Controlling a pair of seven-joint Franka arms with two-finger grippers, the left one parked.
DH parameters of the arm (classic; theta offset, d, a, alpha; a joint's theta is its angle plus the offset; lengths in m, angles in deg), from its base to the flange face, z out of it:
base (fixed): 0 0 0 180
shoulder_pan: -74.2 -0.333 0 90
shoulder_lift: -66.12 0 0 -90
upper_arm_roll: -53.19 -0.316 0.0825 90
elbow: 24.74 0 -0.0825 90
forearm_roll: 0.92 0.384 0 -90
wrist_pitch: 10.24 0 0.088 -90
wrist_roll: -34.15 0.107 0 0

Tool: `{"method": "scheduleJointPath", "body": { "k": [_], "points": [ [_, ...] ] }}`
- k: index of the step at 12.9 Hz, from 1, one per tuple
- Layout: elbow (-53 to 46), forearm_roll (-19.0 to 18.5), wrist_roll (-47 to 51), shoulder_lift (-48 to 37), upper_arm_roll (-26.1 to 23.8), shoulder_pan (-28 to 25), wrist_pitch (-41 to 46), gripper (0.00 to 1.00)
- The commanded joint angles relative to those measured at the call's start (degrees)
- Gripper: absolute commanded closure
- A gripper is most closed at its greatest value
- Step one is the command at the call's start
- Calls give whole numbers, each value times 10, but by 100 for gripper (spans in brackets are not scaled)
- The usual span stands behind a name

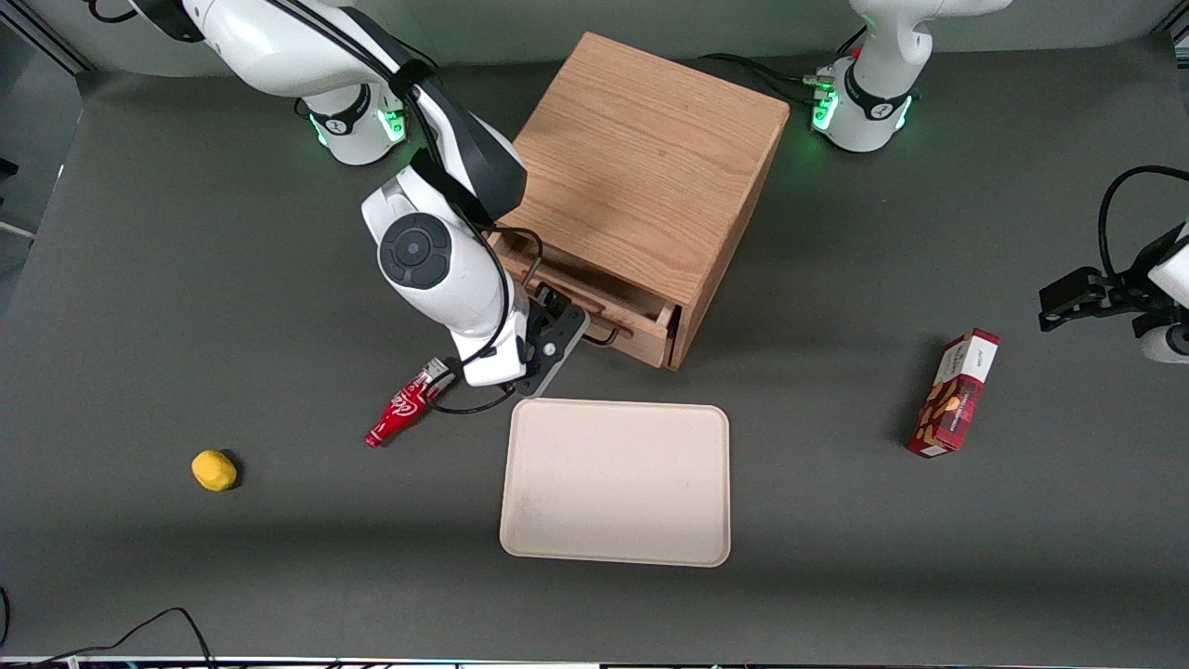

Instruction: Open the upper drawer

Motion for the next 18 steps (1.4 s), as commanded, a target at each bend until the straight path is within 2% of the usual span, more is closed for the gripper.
{"method": "scheduleJointPath", "body": {
  "k": [1,4,6,13,18],
  "points": [
    [-38,-27,-9,28,0,21,-3,0],
    [-58,-52,-14,45,1,43,-3,0],
    [-81,-57,-39,58,26,47,-3,0],
    [-123,-57,-48,71,66,49,-12,0],
    [-122,-47,-35,64,65,50,-15,0]
  ]
}}
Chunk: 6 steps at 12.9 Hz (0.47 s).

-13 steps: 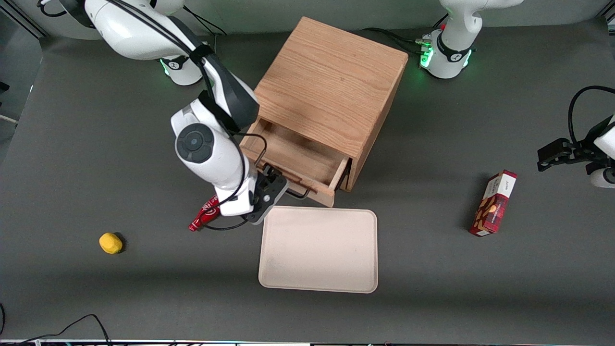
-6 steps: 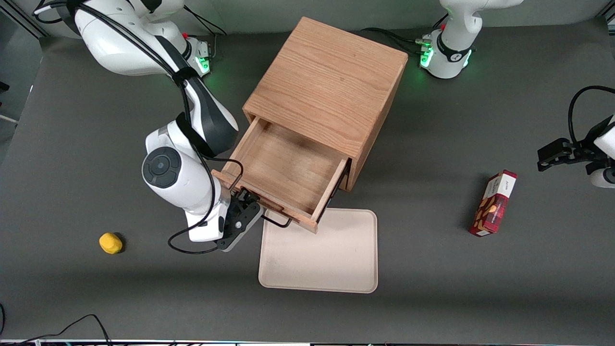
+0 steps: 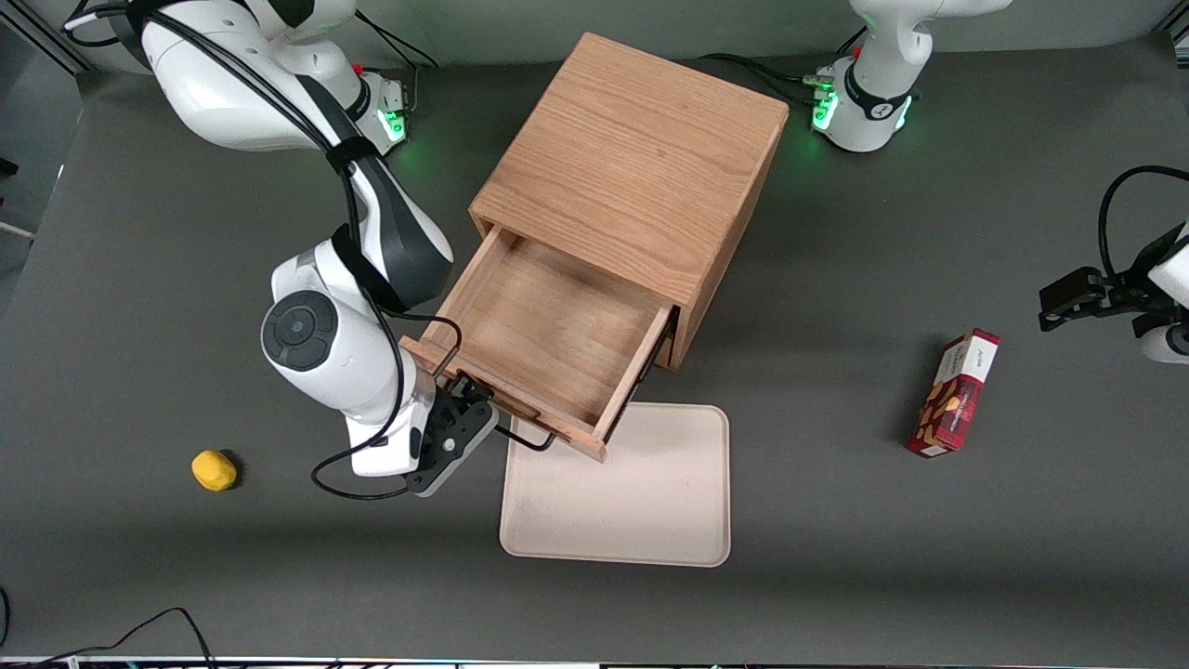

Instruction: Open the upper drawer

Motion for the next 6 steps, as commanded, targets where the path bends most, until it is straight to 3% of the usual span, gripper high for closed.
{"method": "scheduleJointPath", "body": {
  "k": [1,3,6],
  "points": [
    [-14,-5,24,-5,11,-1,-6,0],
    [-10,31,77,-24,7,-6,0,0],
    [-10,42,150,-45,4,-10,43,0]
  ]
}}
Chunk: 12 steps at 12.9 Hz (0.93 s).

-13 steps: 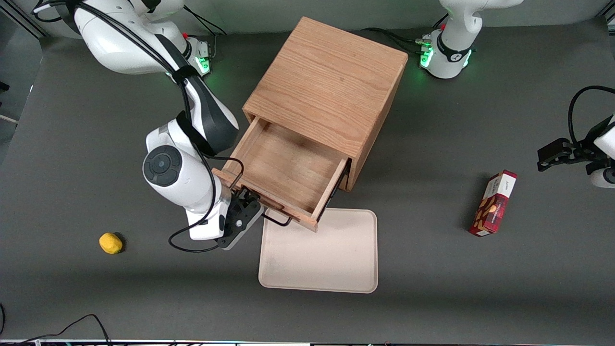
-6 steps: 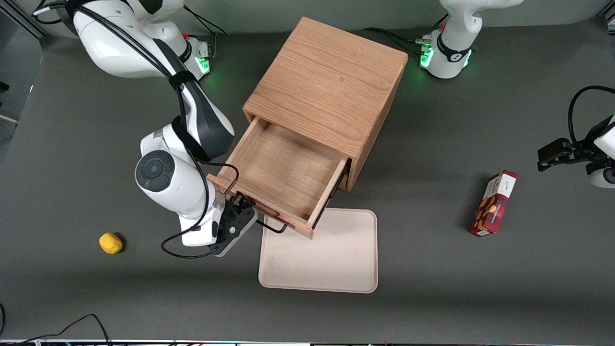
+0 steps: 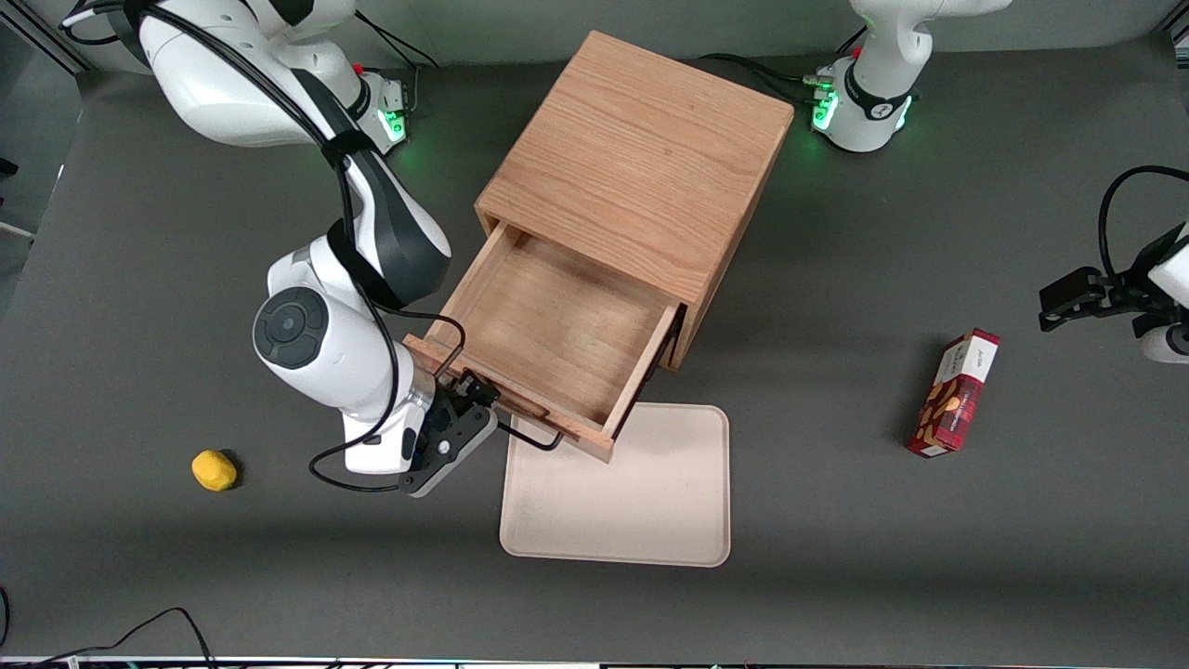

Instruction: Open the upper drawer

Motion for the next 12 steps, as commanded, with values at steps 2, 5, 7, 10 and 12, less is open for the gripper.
{"method": "scheduleJointPath", "body": {
  "k": [2,5,7,10,12],
  "points": [
    [-5,27,92,-44,0,-5,46,0],
    [-5,28,94,-46,0,-4,49,0],
    [-5,28,94,-45,0,-5,49,0],
    [2,24,83,-38,0,-6,47,0],
    [4,18,67,-35,-2,-11,46,0]
  ]
}}
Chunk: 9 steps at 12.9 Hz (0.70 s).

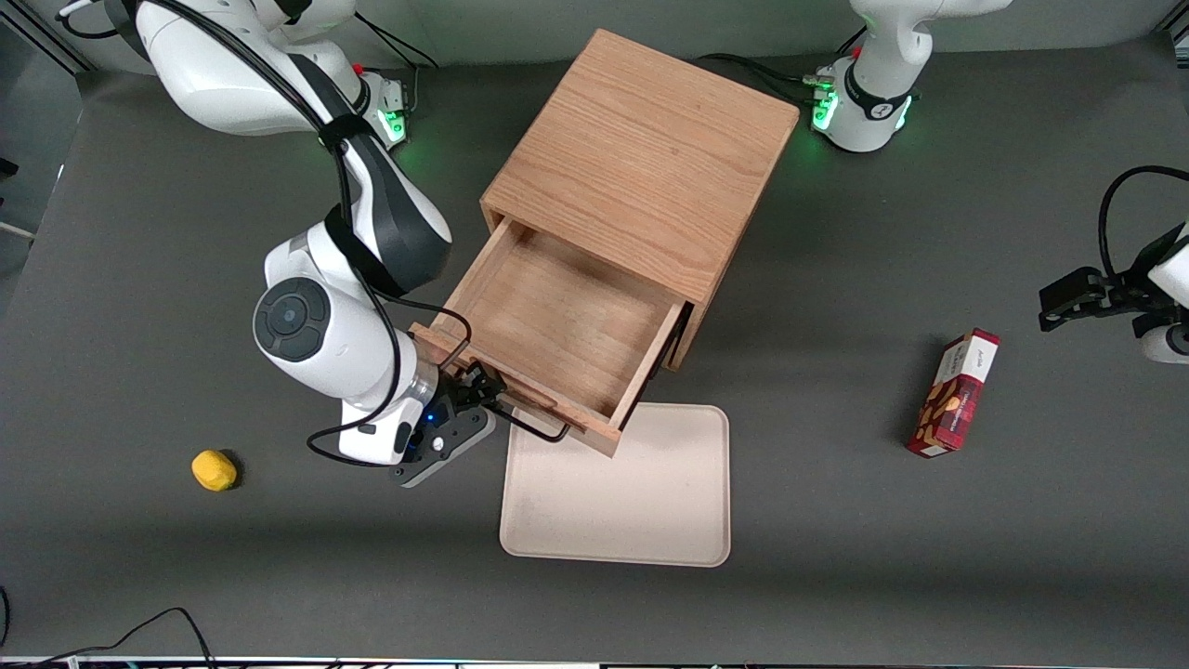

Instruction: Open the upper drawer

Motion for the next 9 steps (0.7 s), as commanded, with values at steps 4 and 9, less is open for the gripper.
{"method": "scheduleJointPath", "body": {
  "k": [4,9],
  "points": [
    [3,-44,-84,-11,-3,-14,5,0],
    [-1,-61,-126,-6,-3,-22,-2,0]
  ]
}}
